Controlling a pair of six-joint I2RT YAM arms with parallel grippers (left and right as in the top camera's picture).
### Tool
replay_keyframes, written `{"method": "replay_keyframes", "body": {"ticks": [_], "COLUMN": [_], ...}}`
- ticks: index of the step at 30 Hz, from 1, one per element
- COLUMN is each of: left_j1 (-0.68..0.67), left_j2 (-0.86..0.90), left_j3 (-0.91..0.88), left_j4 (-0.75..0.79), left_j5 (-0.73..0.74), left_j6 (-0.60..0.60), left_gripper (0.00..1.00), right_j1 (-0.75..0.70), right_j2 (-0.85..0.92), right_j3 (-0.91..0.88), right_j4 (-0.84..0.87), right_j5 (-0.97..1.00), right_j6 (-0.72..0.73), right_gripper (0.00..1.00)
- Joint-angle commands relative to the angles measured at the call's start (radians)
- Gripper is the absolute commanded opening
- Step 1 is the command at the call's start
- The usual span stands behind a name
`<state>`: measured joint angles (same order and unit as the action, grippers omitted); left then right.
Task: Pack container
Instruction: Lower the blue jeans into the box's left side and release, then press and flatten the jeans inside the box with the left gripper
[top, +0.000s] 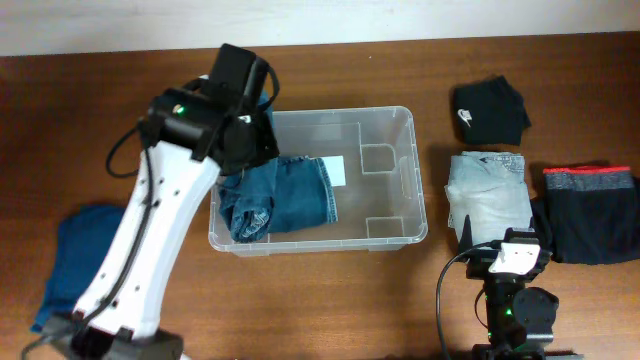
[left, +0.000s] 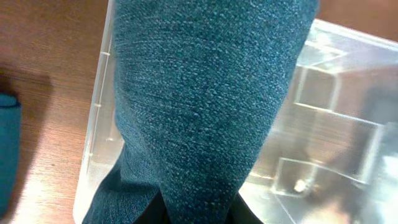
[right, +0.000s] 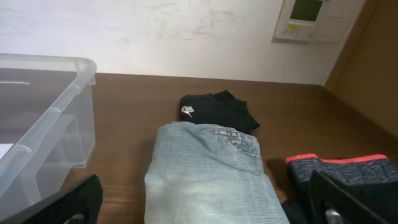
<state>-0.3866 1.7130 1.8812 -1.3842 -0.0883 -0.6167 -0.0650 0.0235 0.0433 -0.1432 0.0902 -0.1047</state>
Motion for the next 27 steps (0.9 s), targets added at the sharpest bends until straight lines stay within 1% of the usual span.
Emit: {"method": "replay_keyframes", "body": {"ticks": [1, 3, 6, 10, 13, 20, 22, 23, 25, 26, 27], "left_j1": [0.005, 0.005, 0.004, 0.004, 0.004, 0.003, 0.003, 0.003, 0.003, 0.003, 0.003], "left_j2": [0.017, 0.036, 0.058, 0.084, 0.105, 0.135, 0.14, 0.142, 0.145, 0.146, 0.15], "left_j3": [0.029, 0.028, 0.027, 0.026, 0.026, 0.025, 0.025, 0.024, 0.024, 0.024, 0.024], "left_j4": [0.009, 0.005, -0.01, -0.016, -0.016, -0.012, -0.008, -0.005, 0.008, 0.016, 0.026], "left_j5": [-0.07, -0.081, -0.145, -0.153, -0.191, -0.192, -0.172, -0.156, -0.122, -0.107, -0.09], "left_j6": [0.032, 0.032, 0.031, 0.031, 0.031, 0.031, 0.031, 0.031, 0.031, 0.031, 0.031], "left_gripper": [0.01, 0.01, 0.01, 0.01, 0.01, 0.0, 0.02, 0.08, 0.14, 0.17, 0.16], "right_j1": [-0.008, -0.008, -0.008, -0.008, -0.008, -0.008, -0.008, -0.008, -0.008, -0.008, -0.008], "right_j2": [0.001, 0.001, 0.001, 0.001, 0.001, 0.001, 0.001, 0.001, 0.001, 0.001, 0.001], "right_j3": [0.002, 0.002, 0.002, 0.002, 0.002, 0.002, 0.002, 0.002, 0.002, 0.002, 0.002], "right_j4": [-0.018, -0.018, -0.018, -0.018, -0.018, -0.018, -0.018, -0.018, -0.018, -0.018, -0.018], "right_j5": [0.023, 0.023, 0.023, 0.023, 0.023, 0.023, 0.023, 0.023, 0.023, 0.023, 0.023], "right_j6": [0.004, 0.004, 0.004, 0.004, 0.004, 0.004, 0.004, 0.004, 0.004, 0.004, 0.004], "right_gripper": [0.98, 0.98, 0.98, 0.98, 0.98, 0.98, 0.98, 0.98, 0.98, 0.98, 0.98]}}
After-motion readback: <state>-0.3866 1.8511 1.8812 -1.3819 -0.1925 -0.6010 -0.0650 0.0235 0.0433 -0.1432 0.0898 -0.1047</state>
